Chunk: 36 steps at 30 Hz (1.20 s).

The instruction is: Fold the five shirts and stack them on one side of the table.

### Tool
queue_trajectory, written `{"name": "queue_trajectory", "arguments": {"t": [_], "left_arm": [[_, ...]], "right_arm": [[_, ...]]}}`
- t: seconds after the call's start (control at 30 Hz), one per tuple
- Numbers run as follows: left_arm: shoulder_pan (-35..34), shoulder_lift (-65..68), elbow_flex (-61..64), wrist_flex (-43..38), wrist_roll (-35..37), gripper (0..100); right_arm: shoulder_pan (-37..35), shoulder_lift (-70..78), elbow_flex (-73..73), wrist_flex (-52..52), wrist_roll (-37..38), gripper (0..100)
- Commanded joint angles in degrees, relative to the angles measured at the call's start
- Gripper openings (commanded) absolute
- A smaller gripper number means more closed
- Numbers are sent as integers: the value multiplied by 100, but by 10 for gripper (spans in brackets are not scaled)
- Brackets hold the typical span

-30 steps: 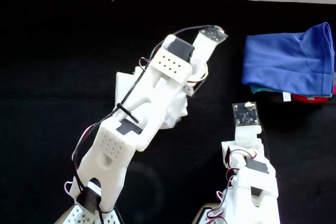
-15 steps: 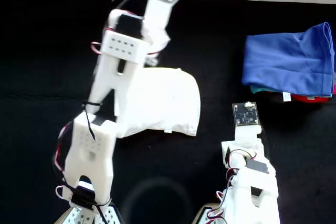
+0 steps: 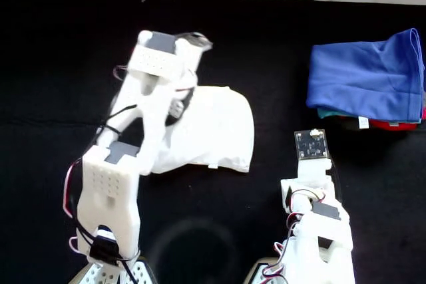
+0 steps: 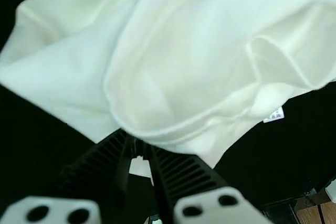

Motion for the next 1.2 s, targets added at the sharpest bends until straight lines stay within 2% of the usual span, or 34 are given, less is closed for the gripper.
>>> {"name": "queue_trajectory", "arguments": {"t": [0.0, 0.2, 0.33, 0.57, 0.63, 0.77, 0.93, 1.17], "left_arm": [[822, -426, -40, -167, 413, 10], [1912, -435, -523, 9, 545, 10], [2018, -444, -1121, 360, 545, 10], [831, -409, -1851, 484, 484, 10], [470, -382, -1807, 484, 308, 10], [-48, -382, -1262, 299, 123, 10], [-637, -382, -303, -510, -26, 10], [-1666, -382, 910, -1996, -35, 10]], "right_arm": [[198, -13, 66, -57, 35, 6], [207, -13, 66, -57, 35, 6], [207, -13, 66, -57, 35, 6], [224, -13, -13, 13, 35, 9], [198, -13, -462, 505, -62, 9], [110, 84, -2378, 1947, -1029, 56], [-910, 954, -4295, 2888, -1116, 77], [-2167, 2290, -5349, 2914, -1125, 77]]}}
